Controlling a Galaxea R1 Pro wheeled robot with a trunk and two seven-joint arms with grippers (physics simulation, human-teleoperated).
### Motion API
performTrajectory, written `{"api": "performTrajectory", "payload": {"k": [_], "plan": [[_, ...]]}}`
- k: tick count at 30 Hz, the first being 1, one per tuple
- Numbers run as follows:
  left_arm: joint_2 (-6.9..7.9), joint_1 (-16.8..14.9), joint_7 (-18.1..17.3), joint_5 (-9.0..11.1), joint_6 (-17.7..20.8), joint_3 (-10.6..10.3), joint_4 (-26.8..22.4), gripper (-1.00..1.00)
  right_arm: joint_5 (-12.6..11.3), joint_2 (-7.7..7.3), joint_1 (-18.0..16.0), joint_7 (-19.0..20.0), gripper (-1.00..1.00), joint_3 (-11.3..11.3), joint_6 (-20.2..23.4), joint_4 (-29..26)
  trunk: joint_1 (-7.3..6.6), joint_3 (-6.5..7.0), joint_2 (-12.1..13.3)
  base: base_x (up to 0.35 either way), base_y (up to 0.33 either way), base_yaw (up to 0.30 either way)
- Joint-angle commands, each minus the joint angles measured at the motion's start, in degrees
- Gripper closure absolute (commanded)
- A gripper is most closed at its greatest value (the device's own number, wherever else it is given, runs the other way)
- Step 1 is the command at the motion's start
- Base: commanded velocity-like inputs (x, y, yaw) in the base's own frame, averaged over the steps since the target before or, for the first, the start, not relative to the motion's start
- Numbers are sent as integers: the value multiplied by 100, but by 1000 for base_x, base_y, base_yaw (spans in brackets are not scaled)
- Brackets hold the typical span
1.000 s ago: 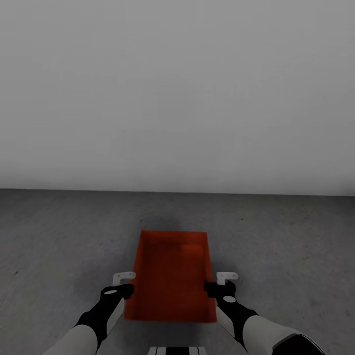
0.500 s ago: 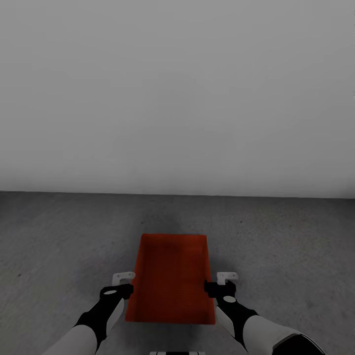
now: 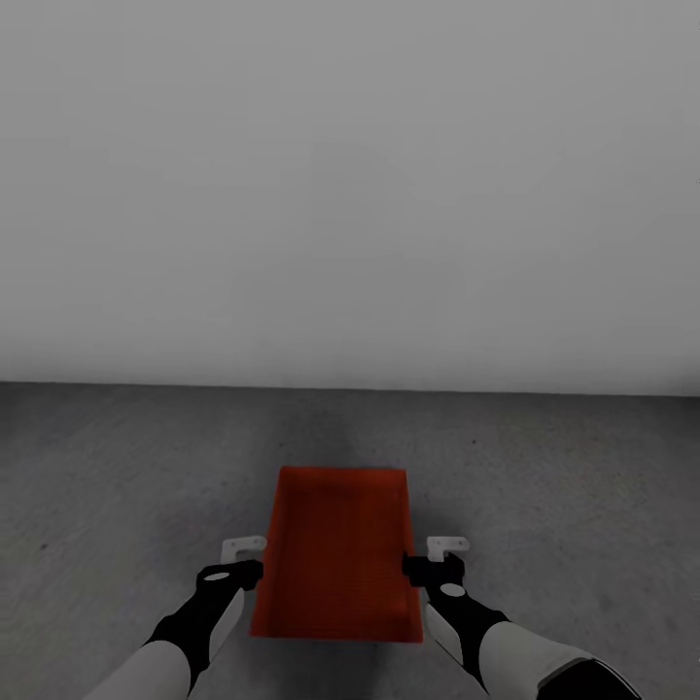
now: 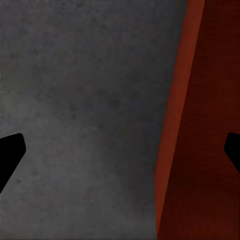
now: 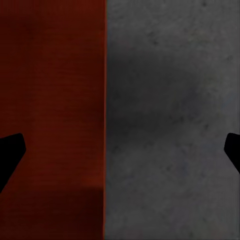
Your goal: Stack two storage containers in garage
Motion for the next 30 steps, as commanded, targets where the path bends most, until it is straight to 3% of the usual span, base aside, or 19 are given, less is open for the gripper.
{"api": "performTrajectory", "payload": {"k": [1, 30], "plan": [[-6, 0, 0, 4, 31, 32, -12, -100, -56, 1, -3, -18, -100, 49, -20, 5, -23, 15, 40, 0, 0, 0], [-6, 0, -53, 26, 35, 38, -16, -100, -56, 1, -3, -23, -100, 49, -20, 5, -660, 536, 1203, 0, 0, 0]]}}
